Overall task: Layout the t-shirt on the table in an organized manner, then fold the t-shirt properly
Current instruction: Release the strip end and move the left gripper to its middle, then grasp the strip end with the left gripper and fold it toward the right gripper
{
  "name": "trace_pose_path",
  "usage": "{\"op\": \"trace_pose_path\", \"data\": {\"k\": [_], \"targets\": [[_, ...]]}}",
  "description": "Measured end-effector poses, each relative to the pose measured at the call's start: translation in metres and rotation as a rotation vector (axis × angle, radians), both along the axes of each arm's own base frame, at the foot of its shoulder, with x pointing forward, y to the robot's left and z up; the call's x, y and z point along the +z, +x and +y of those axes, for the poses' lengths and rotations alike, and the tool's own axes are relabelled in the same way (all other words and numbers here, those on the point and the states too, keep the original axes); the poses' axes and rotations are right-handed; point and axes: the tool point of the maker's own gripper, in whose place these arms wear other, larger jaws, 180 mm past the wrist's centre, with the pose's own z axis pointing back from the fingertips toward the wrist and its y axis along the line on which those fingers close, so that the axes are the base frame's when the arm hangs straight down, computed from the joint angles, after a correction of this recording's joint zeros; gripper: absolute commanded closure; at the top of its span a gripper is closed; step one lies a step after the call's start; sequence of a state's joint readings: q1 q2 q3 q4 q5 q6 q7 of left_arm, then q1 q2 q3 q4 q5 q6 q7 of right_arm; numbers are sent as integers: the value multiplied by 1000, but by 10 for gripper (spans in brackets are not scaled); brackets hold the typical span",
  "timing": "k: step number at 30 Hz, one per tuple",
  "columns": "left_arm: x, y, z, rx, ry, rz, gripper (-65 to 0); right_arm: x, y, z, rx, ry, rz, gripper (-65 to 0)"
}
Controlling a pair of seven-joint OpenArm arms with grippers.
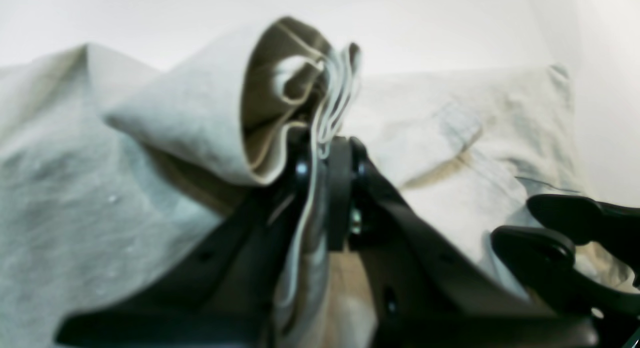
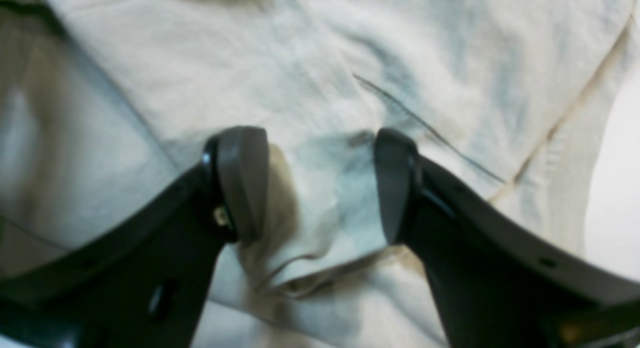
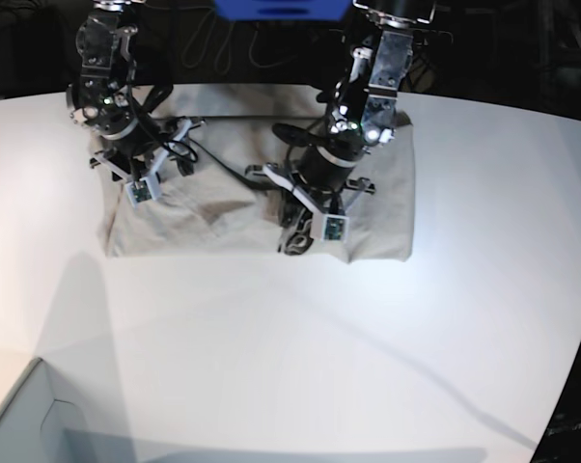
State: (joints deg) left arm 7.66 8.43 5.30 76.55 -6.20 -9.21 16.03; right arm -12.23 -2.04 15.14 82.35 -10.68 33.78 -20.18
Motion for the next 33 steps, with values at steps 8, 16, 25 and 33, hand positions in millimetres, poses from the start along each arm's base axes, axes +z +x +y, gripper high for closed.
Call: {"op": "trace_pose_path", "data": {"k": [8,16,25,33], "targets": [[-7,-20,-15,-53,1,27,0,1,2,0,0,-1,-1,-343],[-6,-17,-18,-67,7,20,-1,0,2,0,0,-1,0,-343],[0,-19,-23,-73,-5,6,-370,0,2,0,0,0,-1,-343],[75,-13,-28,-67,-71,-179,-326,0,2,0,1,0,0,-343]]}}
